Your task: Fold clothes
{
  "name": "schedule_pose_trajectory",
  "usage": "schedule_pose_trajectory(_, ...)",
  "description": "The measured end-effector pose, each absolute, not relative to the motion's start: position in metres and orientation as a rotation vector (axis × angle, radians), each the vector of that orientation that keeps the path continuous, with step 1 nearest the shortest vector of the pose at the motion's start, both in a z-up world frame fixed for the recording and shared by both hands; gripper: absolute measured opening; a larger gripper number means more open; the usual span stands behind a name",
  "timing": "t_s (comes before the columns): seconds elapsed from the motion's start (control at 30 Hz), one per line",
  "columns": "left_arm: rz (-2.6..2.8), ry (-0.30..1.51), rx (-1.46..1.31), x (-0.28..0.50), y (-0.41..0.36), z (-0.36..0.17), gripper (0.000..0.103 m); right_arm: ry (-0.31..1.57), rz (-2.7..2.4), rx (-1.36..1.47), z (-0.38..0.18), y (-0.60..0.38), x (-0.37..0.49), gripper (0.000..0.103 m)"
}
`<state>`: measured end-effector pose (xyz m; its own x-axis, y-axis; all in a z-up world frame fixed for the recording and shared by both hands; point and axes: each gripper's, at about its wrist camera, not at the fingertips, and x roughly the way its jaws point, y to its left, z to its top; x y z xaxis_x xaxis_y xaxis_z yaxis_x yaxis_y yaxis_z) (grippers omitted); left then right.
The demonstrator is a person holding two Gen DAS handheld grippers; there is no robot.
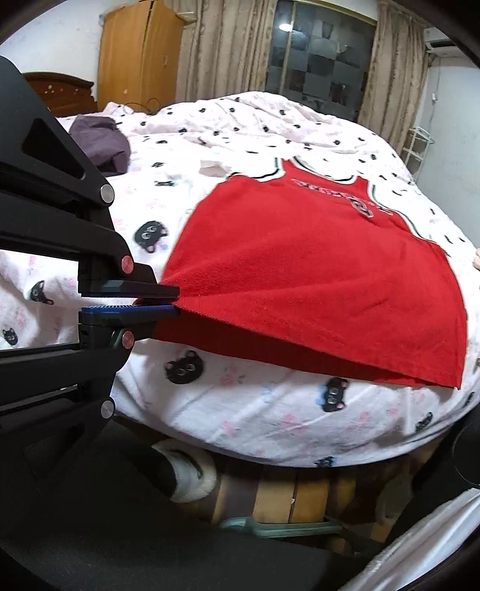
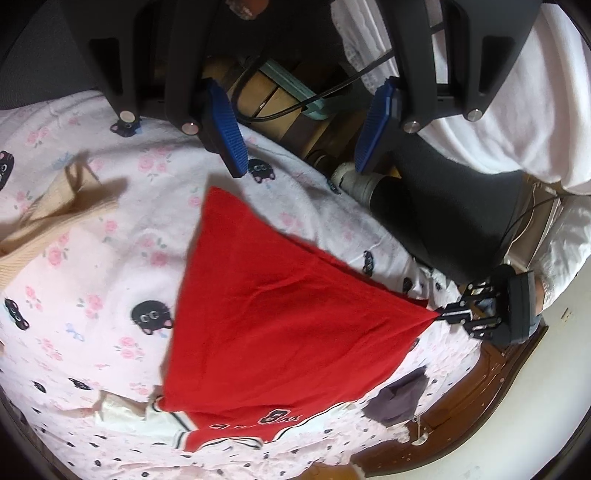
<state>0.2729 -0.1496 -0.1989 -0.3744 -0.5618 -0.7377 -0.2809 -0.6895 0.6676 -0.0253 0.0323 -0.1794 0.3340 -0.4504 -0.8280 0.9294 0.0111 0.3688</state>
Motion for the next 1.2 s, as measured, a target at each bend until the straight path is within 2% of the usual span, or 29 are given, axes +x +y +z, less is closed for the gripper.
schedule_pose_trajectory(0.27, -2.119, -1.209, 1.773, 0.259, -0.143, -0.237, 0.003, 0.578, -1.223, 1.027, -0.173, 0.018, -0.033, 0.063)
schedule_pose_trajectory(0.4, -1.995, -1.335, 1.867, 0.252, -0.141, -0.266, 0.003, 0.597, -1.271, 1.019, -0.173, 0.005, -0.038, 0.067)
schedule_pose_trajectory(0.57, -1.95, -1.342, 1.916, 0.249, -0.145, -0.273, 0.004, 0.561, -1.267, 1.083, -0.187, -0.008, -0.057, 0.069)
schedule_pose_trajectory(0.6, -1.932, -1.375, 1.915, 0.252, -0.142, -0.275, 0.006, 0.548, -1.261, 1.105, -0.192, -0.01, -0.061, 0.069)
schedule_pose_trajectory(0.67, -1.904, -1.425, 1.919, 0.258, -0.136, -0.277, 0.023, 0.51, -1.236, 1.162, -0.205, -0.017, -0.071, 0.069)
schedule_pose_trajectory(0.73, -1.884, -1.447, 1.936, 0.264, -0.13, -0.274, 0.027, 0.475, -1.207, 1.2, -0.213, -0.021, -0.076, 0.071)
schedule_pose_trajectory(0.87, -1.975, -1.294, 1.858, 0.272, -0.129, -0.242, 0.027, 0.415, -1.145, 1.24, -0.217, -0.022, -0.084, 0.071)
schedule_pose_trajectory(0.93, -2.064, -1.104, 1.767, 0.272, -0.139, -0.218, 0.028, 0.372, -1.101, 1.271, -0.218, -0.021, -0.09, 0.07)
schedule_pose_trajectory(1.0, -2.138, -0.914, 1.669, 0.273, -0.15, -0.193, 0.036, 0.324, -1.06, 1.315, -0.224, -0.021, -0.096, 0.07)
schedule_pose_trajectory(1.07, -2.216, -0.727, 1.656, 0.271, -0.167, -0.191, 0.047, 0.295, -1.035, 1.338, -0.227, -0.022, -0.1, 0.07)
schedule_pose_trajectory(1.2, -2.343, -0.343, 1.612, 0.266, -0.202, -0.186, 0.05, 0.234, -0.989, 1.398, -0.236, -0.026, -0.108, 0.069)
